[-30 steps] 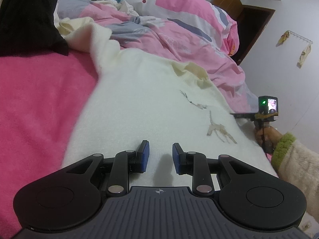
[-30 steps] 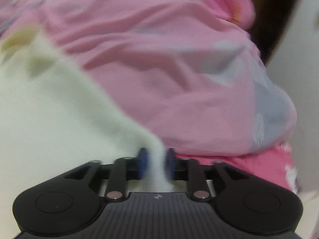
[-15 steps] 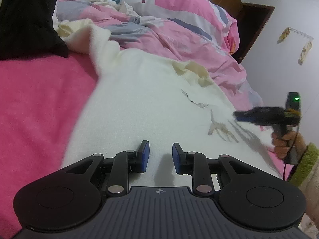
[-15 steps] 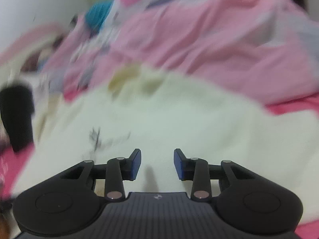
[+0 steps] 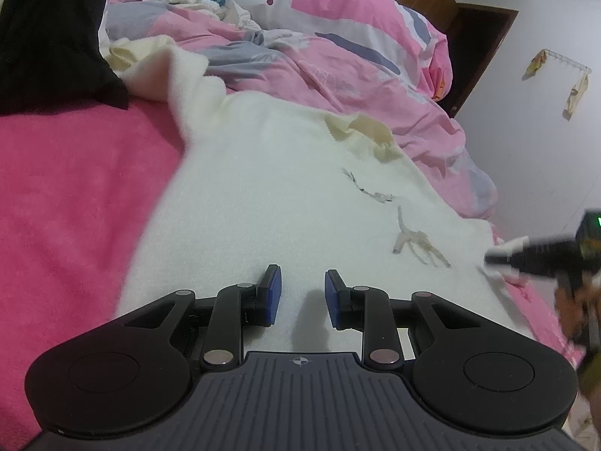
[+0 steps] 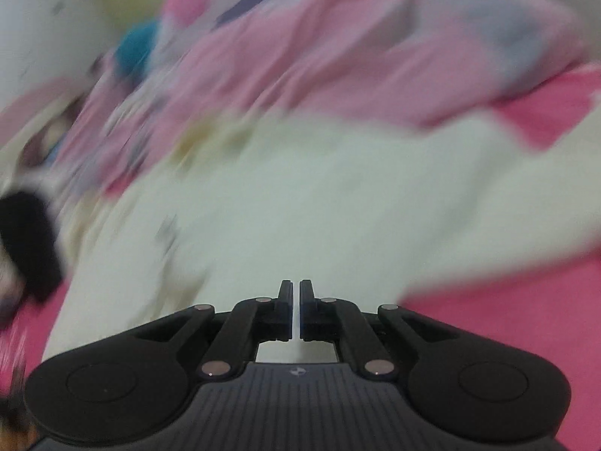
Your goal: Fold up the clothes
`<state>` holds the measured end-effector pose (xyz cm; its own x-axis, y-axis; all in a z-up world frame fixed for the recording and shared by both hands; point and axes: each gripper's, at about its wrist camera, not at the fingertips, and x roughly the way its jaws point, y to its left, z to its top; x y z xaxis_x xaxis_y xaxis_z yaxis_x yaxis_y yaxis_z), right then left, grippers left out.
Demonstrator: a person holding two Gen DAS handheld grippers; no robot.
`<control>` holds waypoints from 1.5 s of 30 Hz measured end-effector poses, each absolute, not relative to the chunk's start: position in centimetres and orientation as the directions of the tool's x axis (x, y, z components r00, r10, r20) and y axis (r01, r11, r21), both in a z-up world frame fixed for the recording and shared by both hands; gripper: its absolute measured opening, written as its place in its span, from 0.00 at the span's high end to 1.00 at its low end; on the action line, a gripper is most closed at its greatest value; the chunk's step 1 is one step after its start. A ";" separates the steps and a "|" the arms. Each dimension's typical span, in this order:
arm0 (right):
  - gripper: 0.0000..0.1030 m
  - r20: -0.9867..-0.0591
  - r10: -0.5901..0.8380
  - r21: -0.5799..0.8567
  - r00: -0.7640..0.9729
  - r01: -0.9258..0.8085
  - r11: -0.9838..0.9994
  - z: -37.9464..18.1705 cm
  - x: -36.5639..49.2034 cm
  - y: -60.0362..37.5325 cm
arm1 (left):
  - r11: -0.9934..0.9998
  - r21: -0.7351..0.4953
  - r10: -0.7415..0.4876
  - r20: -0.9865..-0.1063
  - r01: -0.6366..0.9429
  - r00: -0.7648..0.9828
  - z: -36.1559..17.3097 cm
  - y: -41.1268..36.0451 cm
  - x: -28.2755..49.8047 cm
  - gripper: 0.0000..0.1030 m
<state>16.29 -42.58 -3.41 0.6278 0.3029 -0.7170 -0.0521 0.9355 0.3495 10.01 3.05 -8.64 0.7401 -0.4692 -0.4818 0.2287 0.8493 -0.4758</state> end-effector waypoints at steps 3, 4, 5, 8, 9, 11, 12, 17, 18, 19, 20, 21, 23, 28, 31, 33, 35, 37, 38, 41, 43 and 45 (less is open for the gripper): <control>1.00 -0.714 0.292 0.357 0.636 -0.028 0.934 -5.3 12.7 -43.6 | 0.848 -0.478 -0.471 -0.483 0.229 0.738 -8.6 3.1 10.1 0.74; 1.00 -0.712 0.279 0.394 0.645 0.039 0.918 -5.3 11.2 -45.3 | 0.847 -0.480 -0.472 -0.483 0.229 0.738 -8.6 3.2 10.1 0.74; 1.00 -0.709 0.259 0.417 0.656 0.094 0.904 -4.8 9.7 -46.5 | 0.846 -0.482 -0.474 -0.481 0.229 0.737 -8.7 3.2 10.1 0.74; 0.97 -0.769 -0.016 0.166 0.639 0.223 0.961 -2.6 5.9 -46.7 | 0.841 -0.490 -0.479 -0.478 0.229 0.737 -8.7 3.3 10.0 0.74; 0.97 -0.756 0.005 0.187 0.655 0.209 0.960 -1.9 5.5 -46.3 | 0.840 -0.492 -0.480 -0.476 0.229 0.737 -8.7 3.3 10.0 0.74; 0.96 -0.724 0.064 0.239 0.687 0.163 0.957 -0.8 5.5 -44.8 | 0.841 -0.491 -0.479 -0.477 0.229 0.737 -8.7 3.3 10.0 0.74; 0.96 -0.698 0.099 0.234 0.709 0.094 0.968 -0.5 6.2 -42.7 | 0.843 -0.488 -0.477 -0.479 0.228 0.737 -8.7 3.2 10.0 0.74; 0.88 -0.650 0.349 0.303 0.675 -0.191 0.934 -2.4 10.1 -33.8 | 0.850 -0.475 -0.469 -0.487 0.226 0.737 -8.5 3.0 10.0 0.74; 0.88 -0.655 0.360 0.321 0.664 -0.187 0.928 -3.1 9.9 -33.7 | 0.851 -0.475 -0.468 -0.488 0.226 0.736 -8.5 3.0 10.0 0.74; 0.88 -0.661 0.372 0.339 0.652 -0.182 0.923 -3.8 9.6 -33.7 | 0.848 -0.479 -0.471 -0.486 0.226 0.736 -8.6 3.1 10.0 0.74; 0.89 -0.665 0.367 0.356 0.650 -0.156 0.921 -4.5 8.8 -34.6 | 0.845 -0.484 -0.474 -0.484 0.226 0.736 -8.6 3.2 10.0 0.74; 0.89 -0.651 0.378 0.408 0.658 -0.117 0.906 -4.7 7.5 -36.5 | 0.843 -0.489 -0.477 -0.482 0.226 0.735 -8.6 3.2 10.0 0.74; 0.89 -0.622 0.397 0.508 0.675 -0.038 0.861 -5.1 4.8 -40.3 | 0.836 -0.499 -0.483 -0.475 0.227 0.735 -8.6 3.4 10.0 0.74; 0.84 -0.704 0.215 0.373 0.677 0.095 0.923 -1.0 1.4 -42.3 | 0.824 -0.523 -0.490 -0.461 0.219 0.740 -8.1 3.8 10.0 0.73; 0.72 -0.668 0.215 0.306 0.713 0.000 0.952 1.4 4.1 -38.2 | 0.816 -0.542 -0.466 -0.410 0.202 0.784 -6.0 4.8 9.5 0.62; 0.65 -0.629 0.301 0.336 0.716 -0.099 0.937 1.7 7.3 -34.8 | 0.828 -0.528 -0.433 -0.390 0.188 0.813 -3.8 5.7 9.9 0.59; 0.65 -0.598 0.388 0.371 0.702 -0.187 0.910 1.4 10.4 -31.6 | 0.860 -0.489 -0.371 -0.406 0.145 0.835 -1.2 6.7 11.0 0.54; 0.65 -0.592 0.452 0.390 0.668 -0.254 0.885 0.0 13.9 -28.3 | 0.888 -0.454 -0.297 -0.439 0.076 0.848 1.1 7.9 12.9 0.51; 0.65 -0.589 0.469 0.392 0.658 -0.275 0.878 -0.9 15.3 -27.1 | 0.896 -0.442 -0.272 -0.461 0.047 0.845 1.7 8.6 14.6 0.48; 0.65 -0.584 0.502 0.409 0.638 -0.303 0.861 -3.8 18.6 -24.4 | 0.917 -0.398 -0.205 -0.524 -0.025 0.826 2.9 10.7 20.5 0.37; 0.65 -0.587 0.495 0.398 0.641 -0.304 0.866 -5.7 19.5 -23.7 | 0.932 -0.358 -0.172 -0.574 -0.056 0.801 2.4 11.5 25.1 0.35; 0.65 -0.583 0.486 0.385 0.651 -0.305 0.871 -7.3 19.8 -23.3 | 0.948 -0.310 -0.143 -0.613 -0.070 0.777 1.8 11.7 29.3 0.34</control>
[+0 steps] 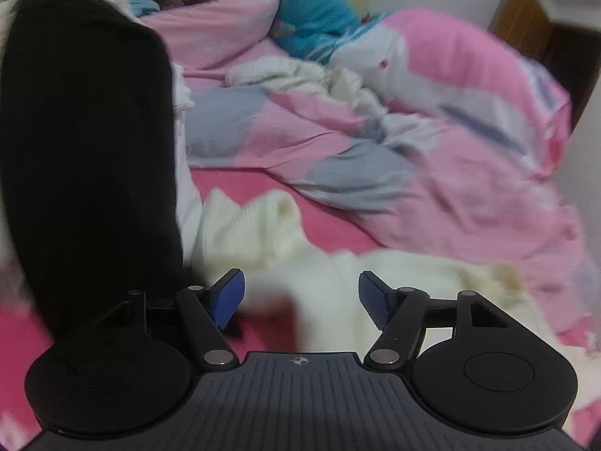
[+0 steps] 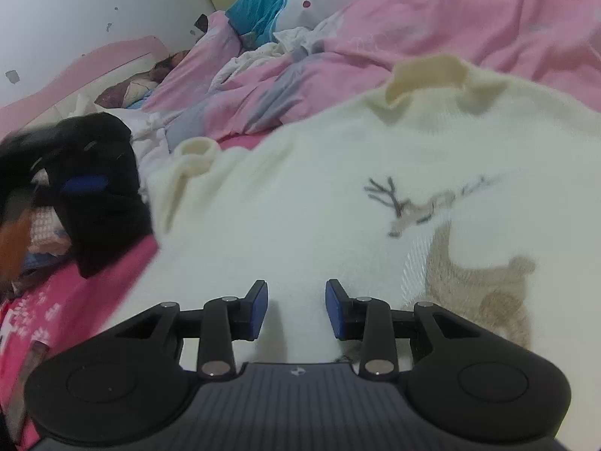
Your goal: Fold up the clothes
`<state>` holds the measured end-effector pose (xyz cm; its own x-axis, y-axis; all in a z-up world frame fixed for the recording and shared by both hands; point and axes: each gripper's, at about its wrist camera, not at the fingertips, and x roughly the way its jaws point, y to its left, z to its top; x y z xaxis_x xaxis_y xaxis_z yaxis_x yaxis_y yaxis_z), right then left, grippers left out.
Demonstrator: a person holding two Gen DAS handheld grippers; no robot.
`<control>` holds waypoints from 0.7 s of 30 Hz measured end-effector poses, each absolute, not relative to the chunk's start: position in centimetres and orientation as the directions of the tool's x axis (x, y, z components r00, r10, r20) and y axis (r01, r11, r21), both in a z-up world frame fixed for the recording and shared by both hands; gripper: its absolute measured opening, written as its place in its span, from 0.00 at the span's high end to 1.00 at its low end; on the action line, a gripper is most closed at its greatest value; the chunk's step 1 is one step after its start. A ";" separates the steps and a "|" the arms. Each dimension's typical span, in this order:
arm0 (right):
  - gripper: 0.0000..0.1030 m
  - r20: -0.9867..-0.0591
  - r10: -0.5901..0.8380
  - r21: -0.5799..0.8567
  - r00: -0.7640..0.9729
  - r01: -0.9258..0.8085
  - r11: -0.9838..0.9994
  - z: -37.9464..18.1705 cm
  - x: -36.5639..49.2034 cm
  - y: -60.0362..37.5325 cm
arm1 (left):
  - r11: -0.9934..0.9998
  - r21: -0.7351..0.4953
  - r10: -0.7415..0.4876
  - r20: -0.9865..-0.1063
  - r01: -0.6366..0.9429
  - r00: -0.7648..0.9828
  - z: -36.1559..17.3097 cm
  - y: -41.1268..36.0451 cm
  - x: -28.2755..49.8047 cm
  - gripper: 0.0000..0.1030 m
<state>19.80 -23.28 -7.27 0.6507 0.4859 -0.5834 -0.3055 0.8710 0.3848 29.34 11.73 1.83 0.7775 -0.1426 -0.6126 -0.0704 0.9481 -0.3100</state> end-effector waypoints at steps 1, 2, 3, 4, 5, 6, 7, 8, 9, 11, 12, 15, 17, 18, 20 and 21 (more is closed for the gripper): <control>0.65 -0.573 0.500 0.397 0.649 -0.313 0.862 -7.2 19.7 -23.6 | 0.956 -0.283 -0.126 -0.628 -0.074 0.767 1.5 11.8 31.4 0.34; 0.64 -0.563 0.514 0.410 0.647 -0.321 0.854 -7.1 19.6 -23.8 | 0.964 -0.253 -0.104 -0.643 -0.081 0.759 1.1 11.7 33.2 0.33; 0.64 -0.552 0.528 0.414 0.645 -0.337 0.846 -7.0 19.5 -24.2 | 0.971 -0.222 -0.081 -0.656 -0.089 0.750 0.7 11.6 35.0 0.33; 0.63 -0.550 0.536 0.429 0.641 -0.334 0.839 -7.4 19.7 -24.2 | 0.975 -0.201 -0.066 -0.674 -0.096 0.736 0.2 11.6 36.5 0.33; 0.63 -0.547 0.544 0.444 0.636 -0.330 0.833 -7.7 20.0 -24.2 | 0.976 -0.184 -0.046 -0.691 -0.114 0.722 -0.4 11.7 37.7 0.33; 0.63 -0.545 0.551 0.459 0.632 -0.326 0.827 -8.1 20.3 -24.2 | 0.977 -0.166 -0.025 -0.706 -0.131 0.708 -1.0 11.7 38.9 0.33; 0.63 -0.539 0.560 0.473 0.630 -0.323 0.820 -8.1 20.4 -24.4 | 0.978 -0.151 -0.009 -0.715 -0.142 0.699 -1.6 11.7 39.8 0.33; 0.63 -0.535 0.565 0.483 0.628 -0.322 0.814 -8.1 20.5 -24.5 | 0.980 -0.130 0.012 -0.723 -0.152 0.691 -2.3 11.7 40.6 0.34; 0.63 -0.531 0.569 0.490 0.628 -0.320 0.811 -8.2 20.5 -24.5 | 0.981 -0.108 0.033 -0.730 -0.162 0.683 -2.9 11.6 41.4 0.36; 0.63 -0.526 0.574 0.500 0.628 -0.318 0.805 -8.3 20.5 -24.6 | 0.985 -0.057 0.072 -0.728 -0.165 0.681 -3.6 11.4 42.2 0.50; 0.63 -0.524 0.576 0.503 0.627 -0.318 0.804 -8.3 20.5 -24.7 | 0.986 -0.031 0.092 -0.725 -0.165 0.682 -3.8 11.3 42.5 0.54; 0.63 -0.521 0.577 0.505 0.628 -0.318 0.802 -8.3 20.5 -24.6 | 0.985 0.018 0.132 -0.709 -0.170 0.693 -3.8 11.4 42.4 0.82; 0.63 -0.520 0.577 0.505 0.629 -0.318 0.802 -8.3 20.5 -24.6 | 0.985 0.036 0.149 -0.681 -0.171 0.717 -2.8 11.3 41.9 0.86; 0.63 -0.520 0.577 0.506 0.630 -0.318 0.802 -8.3 20.5 -24.6 | 0.985 0.041 0.152 -0.664 -0.168 0.732 -2.0 11.2 41.5 0.87; 0.63 -0.518 0.579 0.509 0.630 -0.317 0.801 -8.3 20.6 -24.6 | 0.989 0.087 0.149 -0.602 -0.122 0.784 0.5 10.5 39.6 0.87; 0.63 -0.518 0.579 0.510 0.630 -0.316 0.800 -8.4 20.6 -24.6 | 0.988 0.120 0.145 -0.567 -0.093 0.811 2.0 10.1 38.5 0.87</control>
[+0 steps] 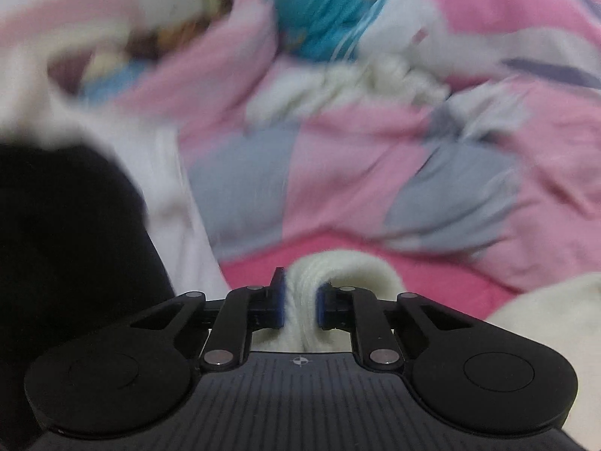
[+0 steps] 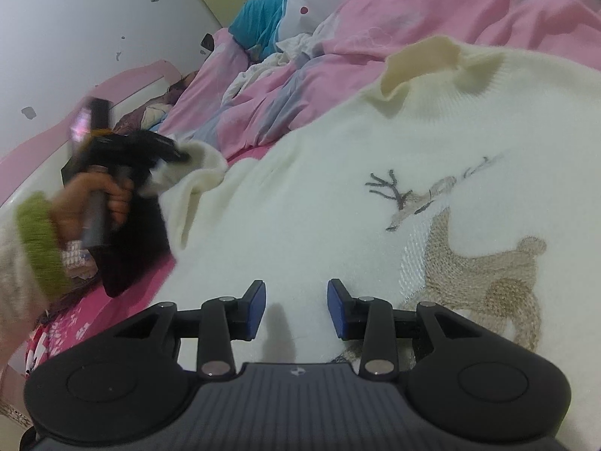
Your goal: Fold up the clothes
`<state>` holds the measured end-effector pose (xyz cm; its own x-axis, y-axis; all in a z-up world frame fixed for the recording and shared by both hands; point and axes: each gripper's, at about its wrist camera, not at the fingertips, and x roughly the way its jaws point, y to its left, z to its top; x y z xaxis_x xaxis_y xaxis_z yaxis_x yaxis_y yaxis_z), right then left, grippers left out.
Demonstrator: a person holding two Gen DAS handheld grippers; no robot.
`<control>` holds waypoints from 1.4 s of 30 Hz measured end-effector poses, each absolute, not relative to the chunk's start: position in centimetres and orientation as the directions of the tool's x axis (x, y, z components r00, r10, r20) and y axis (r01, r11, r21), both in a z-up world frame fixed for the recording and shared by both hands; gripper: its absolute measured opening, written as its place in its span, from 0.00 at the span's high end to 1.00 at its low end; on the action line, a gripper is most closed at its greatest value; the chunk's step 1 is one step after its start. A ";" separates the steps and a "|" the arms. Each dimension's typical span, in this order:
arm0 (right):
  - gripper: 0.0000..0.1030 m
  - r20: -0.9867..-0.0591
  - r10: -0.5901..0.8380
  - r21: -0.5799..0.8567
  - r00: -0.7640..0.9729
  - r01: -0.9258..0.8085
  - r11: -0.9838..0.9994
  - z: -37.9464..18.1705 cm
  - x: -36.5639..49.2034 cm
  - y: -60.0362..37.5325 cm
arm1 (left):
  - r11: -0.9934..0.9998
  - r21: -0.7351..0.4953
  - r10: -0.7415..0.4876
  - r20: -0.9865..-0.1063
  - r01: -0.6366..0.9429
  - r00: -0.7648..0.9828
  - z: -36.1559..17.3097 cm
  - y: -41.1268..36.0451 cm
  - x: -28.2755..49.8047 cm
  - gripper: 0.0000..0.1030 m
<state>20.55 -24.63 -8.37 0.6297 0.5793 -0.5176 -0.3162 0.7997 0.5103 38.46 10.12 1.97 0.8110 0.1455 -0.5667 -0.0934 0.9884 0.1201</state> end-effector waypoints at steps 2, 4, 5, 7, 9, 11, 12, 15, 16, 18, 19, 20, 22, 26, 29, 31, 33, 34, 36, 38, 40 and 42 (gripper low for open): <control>0.63 -0.516 0.580 0.513 0.630 -0.315 0.798 -8.4 20.5 -24.6 | 0.977 0.207 0.147 -0.493 -0.049 0.858 5.1 9.4 35.9 0.88; 0.63 -0.516 0.581 0.514 0.630 -0.314 0.798 -8.4 20.5 -24.7 | 0.953 0.301 0.155 -0.418 -0.025 0.895 8.1 9.3 33.3 0.88; 0.63 -0.516 0.581 0.515 0.630 -0.314 0.798 -8.4 20.5 -24.7 | 0.939 0.342 0.163 -0.392 -0.022 0.905 9.2 9.4 32.2 0.88; 0.63 -0.515 0.582 0.516 0.630 -0.314 0.797 -8.3 20.5 -24.7 | 0.904 0.426 0.193 -0.357 -0.025 0.914 11.0 10.0 30.1 0.88; 0.63 -0.513 0.584 0.520 0.629 -0.313 0.795 -8.4 20.6 -24.8 | 0.860 0.509 0.232 -0.336 -0.031 0.913 12.0 11.1 28.3 0.88; 0.63 -0.512 0.586 0.524 0.628 -0.312 0.792 -8.4 20.6 -24.8 | 0.812 0.582 0.271 -0.321 -0.036 0.907 12.1 12.3 26.7 0.87; 0.63 -0.511 0.587 0.526 0.628 -0.312 0.791 -8.4 20.6 -24.8 | 0.790 0.612 0.288 -0.316 -0.038 0.904 12.0 12.9 26.0 0.87; 0.63 -0.509 0.590 0.531 0.627 -0.310 0.788 -8.4 20.6 -24.9 | 0.745 0.666 0.317 -0.307 -0.035 0.897 10.8 14.1 24.2 0.87; 0.63 -0.508 0.591 0.534 0.627 -0.309 0.787 -8.5 20.6 -24.9 | 0.729 0.683 0.326 -0.304 -0.034 0.895 10.5 14.5 23.6 0.87; 0.63 -0.507 0.592 0.537 0.626 -0.308 0.785 -8.5 20.6 -25.0 | 0.674 0.739 0.355 -0.288 -0.029 0.890 8.6 15.0 22.7 0.87; 0.63 -0.506 0.596 0.538 0.623 -0.312 0.783 -8.5 20.6 -25.0 | 0.655 0.755 0.372 -0.291 -0.028 0.882 7.9 15.2 22.4 0.86; 0.63 -0.506 0.596 0.538 0.623 -0.312 0.783 -8.5 20.6 -25.0 | 0.638 0.770 0.390 -0.294 -0.026 0.873 7.2 15.5 22.2 0.84; 0.63 -0.506 0.597 0.539 0.623 -0.312 0.782 -8.5 20.6 -25.0 | 0.651 0.759 0.418 -0.333 -0.023 0.846 6.4 16.5 22.0 0.80; 0.63 -0.505 0.598 0.541 0.622 -0.311 0.781 -8.5 20.7 -25.0 | 0.780 0.623 0.421 -0.446 -0.064 0.789 7.9 19.2 21.8 0.65; 0.63 -0.505 0.600 0.543 0.621 -0.311 0.780 -8.5 20.7 -25.0 | 0.896 0.411 0.391 -0.544 -0.170 0.743 10.8 22.4 21.0 0.62; 0.63 -0.505 0.600 0.544 0.620 -0.312 0.779 -8.5 20.7 -25.1 | 0.916 0.287 0.398 -0.559 -0.281 0.727 12.7 24.4 20.0 0.62; 0.63 -0.505 0.601 0.544 0.620 -0.312 0.779 -8.5 20.7 -25.0 | 0.909 0.182 0.411 -0.531 -0.374 0.741 14.7 25.2 18.0 0.62; 0.63 -0.506 0.600 0.544 0.620 -0.311 0.779 -8.5 20.7 -25.0 | 0.915 0.117 0.388 -0.511 -0.385 0.767 15.7 25.0 16.8 0.63; 0.63 -0.506 0.600 0.544 0.620 -0.311 0.779 -8.5 20.7 -25.0 | 0.949 -0.035 0.262 -0.468 -0.313 0.844 17.1 23.0 14.6 0.62; 0.63 -0.503 0.604 0.551 0.618 -0.308 0.775 -8.6 20.7 -25.1 | 0.973 -0.187 0.038 -0.443 -0.133 0.896 17.6 19.1 13.4 0.62; 0.63 -0.500 0.611 0.569 0.614 -0.299 0.766 -8.7 20.8 -25.4 | 0.942 -0.330 -0.196 -0.393 0.061 0.898 17.8 15.0 12.3 0.62; 0.63 -0.510 0.612 0.581 0.605 -0.282 0.764 -8.6 21.0 -25.5 | 0.868 -0.459 -0.370 -0.340 0.191 0.865 16.2 11.6 11.7 0.62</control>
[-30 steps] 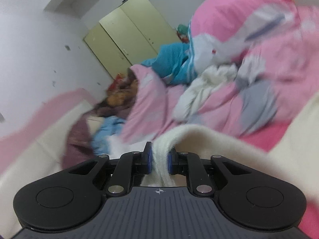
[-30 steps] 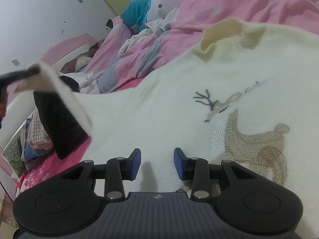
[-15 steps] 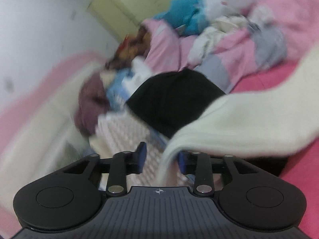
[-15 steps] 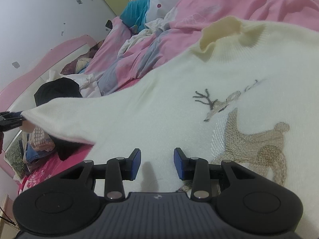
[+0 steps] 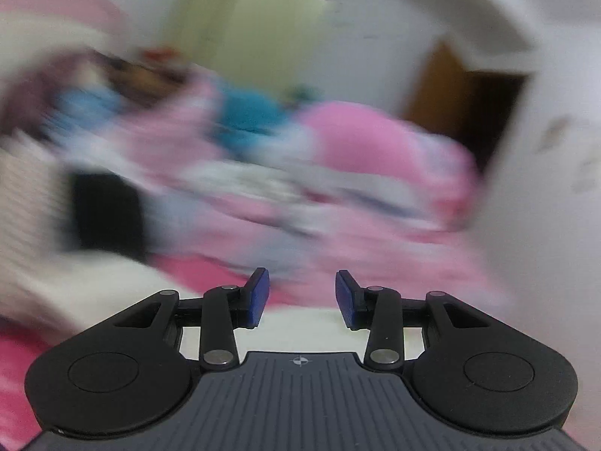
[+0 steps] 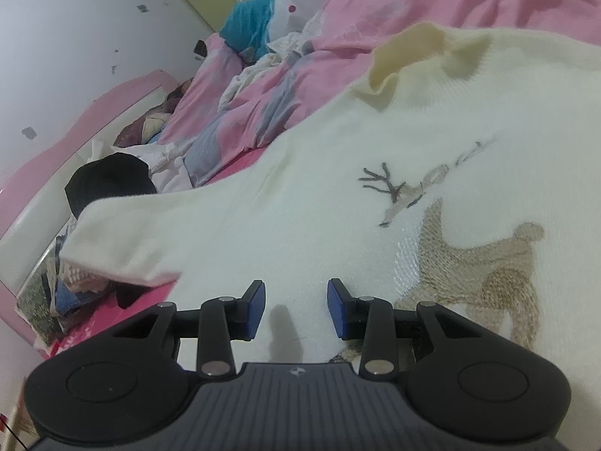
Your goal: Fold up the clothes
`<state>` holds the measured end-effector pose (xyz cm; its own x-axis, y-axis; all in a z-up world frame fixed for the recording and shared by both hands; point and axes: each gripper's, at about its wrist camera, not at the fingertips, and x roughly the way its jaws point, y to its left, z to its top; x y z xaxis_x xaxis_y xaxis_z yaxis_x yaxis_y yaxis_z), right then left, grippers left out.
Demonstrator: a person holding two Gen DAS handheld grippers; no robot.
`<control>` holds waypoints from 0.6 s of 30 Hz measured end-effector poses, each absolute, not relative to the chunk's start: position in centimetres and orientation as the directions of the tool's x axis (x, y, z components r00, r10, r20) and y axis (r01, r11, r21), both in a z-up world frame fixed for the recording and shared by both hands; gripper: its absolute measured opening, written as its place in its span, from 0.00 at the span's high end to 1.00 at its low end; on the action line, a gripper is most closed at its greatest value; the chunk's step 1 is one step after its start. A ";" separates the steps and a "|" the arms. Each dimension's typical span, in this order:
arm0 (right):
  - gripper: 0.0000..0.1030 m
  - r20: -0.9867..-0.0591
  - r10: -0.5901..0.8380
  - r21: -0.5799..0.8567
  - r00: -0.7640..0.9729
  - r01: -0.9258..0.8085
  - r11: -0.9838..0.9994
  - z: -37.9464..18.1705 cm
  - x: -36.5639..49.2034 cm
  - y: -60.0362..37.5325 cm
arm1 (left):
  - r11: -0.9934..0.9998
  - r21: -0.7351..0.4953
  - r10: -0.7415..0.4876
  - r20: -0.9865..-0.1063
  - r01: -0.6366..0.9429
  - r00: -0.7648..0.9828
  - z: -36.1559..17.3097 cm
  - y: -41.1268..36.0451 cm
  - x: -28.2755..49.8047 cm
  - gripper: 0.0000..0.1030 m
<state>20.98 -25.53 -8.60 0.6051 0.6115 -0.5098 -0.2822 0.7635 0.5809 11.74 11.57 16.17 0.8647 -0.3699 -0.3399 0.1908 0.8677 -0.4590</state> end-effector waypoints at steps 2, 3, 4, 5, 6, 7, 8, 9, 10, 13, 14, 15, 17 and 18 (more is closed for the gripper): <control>0.63 -0.552 0.584 0.550 0.595 -0.267 0.792 -7.3 20.9 -25.2 | 0.777 -0.567 -0.495 -0.283 0.272 0.822 14.0 8.9 11.3 0.62; 0.63 -0.573 0.570 0.533 0.590 -0.260 0.805 -6.7 20.8 -25.0 | 0.777 -0.574 -0.491 -0.293 0.260 0.820 12.0 8.2 11.6 0.62; 0.62 -0.593 0.555 0.517 0.584 -0.252 0.818 -6.1 20.8 -24.8 | 0.779 -0.577 -0.484 -0.306 0.245 0.820 10.0 7.5 12.0 0.62; 0.62 -0.606 0.541 0.498 0.583 -0.253 0.830 -5.2 20.7 -24.6 | 0.782 -0.580 -0.477 -0.319 0.230 0.819 8.0 6.8 12.3 0.62; 0.62 -0.621 0.528 0.476 0.579 -0.257 0.841 -4.3 20.8 -24.2 | 0.784 -0.582 -0.470 -0.331 0.215 0.818 6.0 6.1 12.7 0.62; 0.62 -0.637 0.516 0.447 0.573 -0.271 0.853 -3.4 21.0 -23.5 | 0.821 -0.542 -0.422 -0.367 0.178 0.829 4.1 5.5 13.7 0.62; 0.62 -0.651 0.501 0.412 0.571 -0.288 0.864 -2.6 21.4 -22.6 | 0.858 -0.496 -0.367 -0.402 0.138 0.838 2.2 4.8 14.8 0.62; 0.62 -0.662 0.484 0.371 0.572 -0.311 0.875 -2.0 21.9 -21.4 | 0.869 -0.485 -0.330 -0.420 0.099 0.845 0.8 5.1 16.1 0.62; 0.63 -0.673 0.467 0.324 0.573 -0.340 0.883 -1.7 22.6 -19.9 | 0.877 -0.477 -0.295 -0.436 0.060 0.851 -0.6 5.3 17.5 0.62; 0.63 -0.695 0.439 0.223 0.569 -0.409 0.885 -2.5 25.5 -15.8 | 0.891 -0.452 -0.197 -0.485 -0.051 0.852 -4.4 6.3 21.1 0.63; 0.68 -0.709 0.431 0.199 0.559 -0.427 0.882 -3.2 26.7 -14.5 | 0.890 -0.447 -0.173 -0.516 -0.091 0.839 -5.6 6.7 21.8 0.64; 0.71 -0.731 0.415 0.182 0.542 -0.432 0.883 -4.3 28.1 -13.5 | 0.881 -0.457 -0.166 -0.539 -0.121 0.826 -6.9 7.0 22.2 0.64; 0.74 -0.748 0.398 0.165 0.531 -0.432 0.887 -6.1 30.9 -12.3 | 0.868 -0.477 -0.162 -0.529 -0.134 0.833 -8.7 7.7 22.2 0.67; 0.74 -0.743 0.400 0.166 0.536 -0.432 0.887 -6.7 32.2 -11.9 | 0.867 -0.482 -0.160 -0.513 -0.129 0.843 -9.0 7.7 22.0 0.67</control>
<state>32.18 -11.93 -6.66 0.5364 0.4002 -0.7430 -0.4319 0.8866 0.1657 21.98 7.75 -8.95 0.8433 -0.1597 -0.5132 -0.1289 0.8669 -0.4816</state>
